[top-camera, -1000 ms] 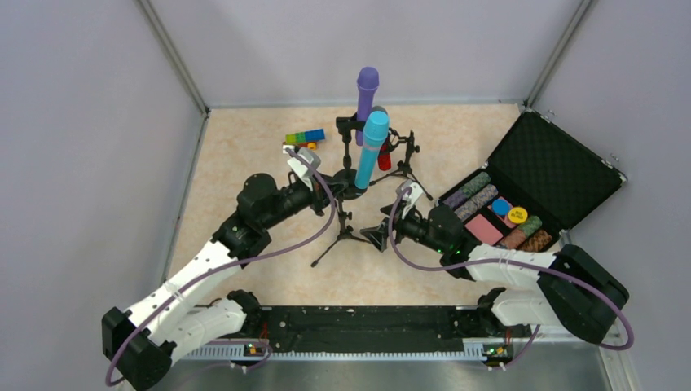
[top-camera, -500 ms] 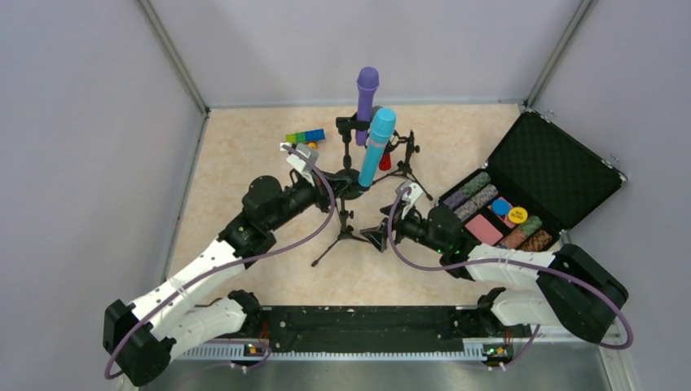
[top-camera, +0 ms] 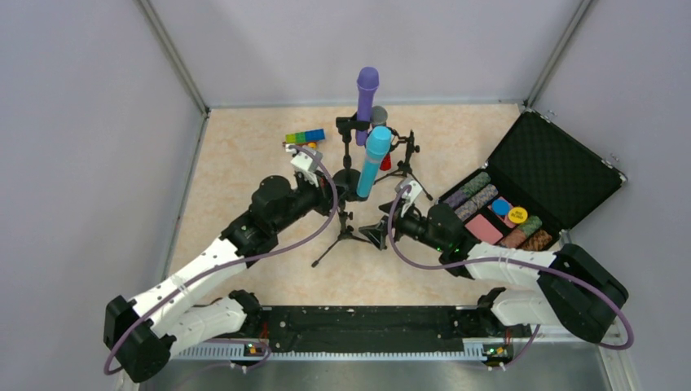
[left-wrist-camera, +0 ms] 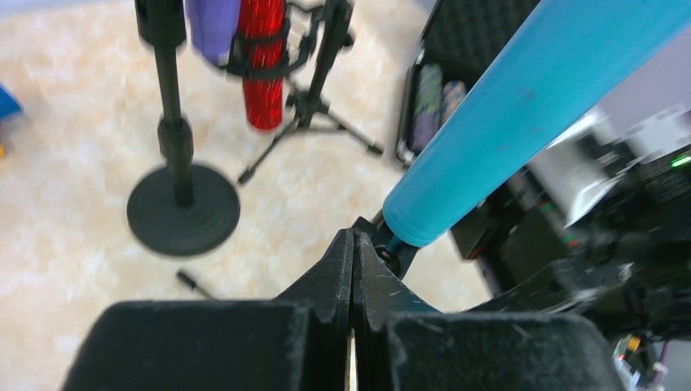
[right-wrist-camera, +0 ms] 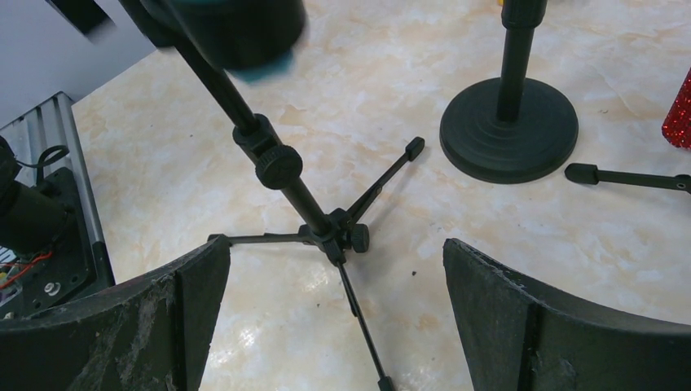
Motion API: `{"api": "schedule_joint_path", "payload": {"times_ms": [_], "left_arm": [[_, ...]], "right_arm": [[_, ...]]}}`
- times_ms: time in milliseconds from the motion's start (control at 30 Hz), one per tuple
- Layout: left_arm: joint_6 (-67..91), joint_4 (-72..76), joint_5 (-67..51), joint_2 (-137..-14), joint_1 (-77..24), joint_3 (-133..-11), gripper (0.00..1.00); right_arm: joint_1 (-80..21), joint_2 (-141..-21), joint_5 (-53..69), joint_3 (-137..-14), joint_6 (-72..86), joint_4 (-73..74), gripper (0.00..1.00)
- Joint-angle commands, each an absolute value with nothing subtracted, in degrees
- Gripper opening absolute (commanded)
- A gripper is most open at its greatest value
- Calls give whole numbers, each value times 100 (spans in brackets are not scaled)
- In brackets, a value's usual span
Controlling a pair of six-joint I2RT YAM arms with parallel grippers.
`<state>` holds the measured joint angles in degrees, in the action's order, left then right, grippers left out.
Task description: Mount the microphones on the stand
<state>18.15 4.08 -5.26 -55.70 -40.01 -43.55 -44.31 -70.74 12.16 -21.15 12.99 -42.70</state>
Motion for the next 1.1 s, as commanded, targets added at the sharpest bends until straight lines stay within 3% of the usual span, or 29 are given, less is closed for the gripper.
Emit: {"api": "schedule_joint_path", "payload": {"times_ms": [0, 633, 700, 733, 900, 1067], "left_arm": [[1865, -2606, -105, -6181, -4082, -3767, 0], [1778, -2598, 261, -6219, -4177, -3985, 0], [1669, -2355, 305, -6034, -4175, -4057, 4], [1620, -2165, 307, -5902, -4175, -4068, 9], [1552, -628, 444, -5292, -4176, -3909, 62], [1437, 376, 762, -4901, -4167, -3742, 94]], "right_arm": [[-4353, -7133, 1381, -2434, 1109, -4542, 99], [-4351, -7248, 1504, -2541, 960, -4484, 98], [-4357, -7164, 1478, -2500, 962, -4466, 99], [-4353, -7120, 1465, -2482, 964, -4445, 99], [-4351, -6943, 1439, -2411, 958, -4367, 99], [-4351, -6754, 1416, -2339, 969, -4235, 99]]}}
